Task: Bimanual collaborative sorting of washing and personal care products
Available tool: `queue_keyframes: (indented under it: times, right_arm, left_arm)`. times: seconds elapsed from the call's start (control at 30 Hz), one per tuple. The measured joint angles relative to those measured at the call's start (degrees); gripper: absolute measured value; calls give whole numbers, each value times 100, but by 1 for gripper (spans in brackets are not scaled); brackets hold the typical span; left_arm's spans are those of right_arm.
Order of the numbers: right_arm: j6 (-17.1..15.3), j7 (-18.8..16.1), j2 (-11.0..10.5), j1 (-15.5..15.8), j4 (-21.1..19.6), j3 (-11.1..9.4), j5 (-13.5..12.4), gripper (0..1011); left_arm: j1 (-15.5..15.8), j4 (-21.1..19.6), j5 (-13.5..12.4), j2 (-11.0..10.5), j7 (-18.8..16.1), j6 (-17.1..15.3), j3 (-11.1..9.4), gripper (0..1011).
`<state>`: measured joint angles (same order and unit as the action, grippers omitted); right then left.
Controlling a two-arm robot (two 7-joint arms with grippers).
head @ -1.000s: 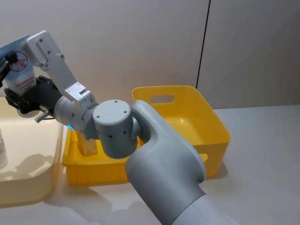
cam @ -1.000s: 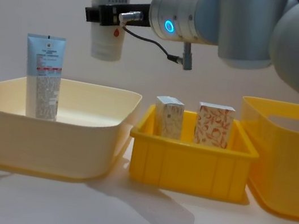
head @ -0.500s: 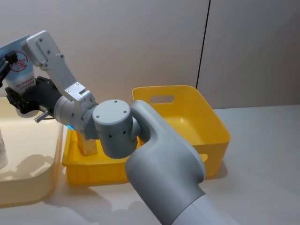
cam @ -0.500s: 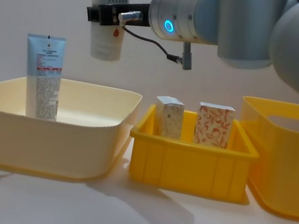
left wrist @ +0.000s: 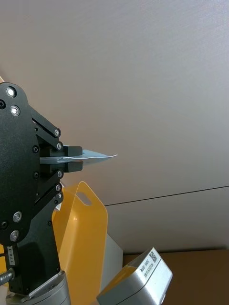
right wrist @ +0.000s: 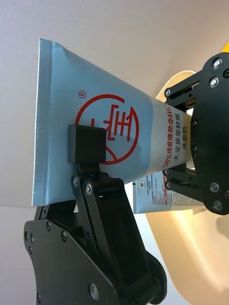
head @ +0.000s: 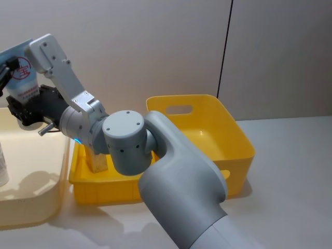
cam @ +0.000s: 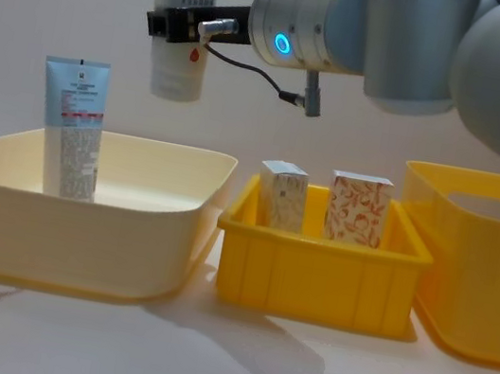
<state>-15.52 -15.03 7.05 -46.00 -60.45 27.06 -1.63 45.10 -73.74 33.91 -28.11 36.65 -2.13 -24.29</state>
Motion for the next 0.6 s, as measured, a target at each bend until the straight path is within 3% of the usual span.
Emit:
queue_keyframes:
  times: [0.3,0.6]
  right_arm:
    - [-2,0,-1,1,1,-1,0,473]
    - [-2,0,0,1,1,-1,0,472]
  left_arm:
    - [0,-1,1,0,0,0,0,85]
    - [0,-1,0,0,0,0,1,327]
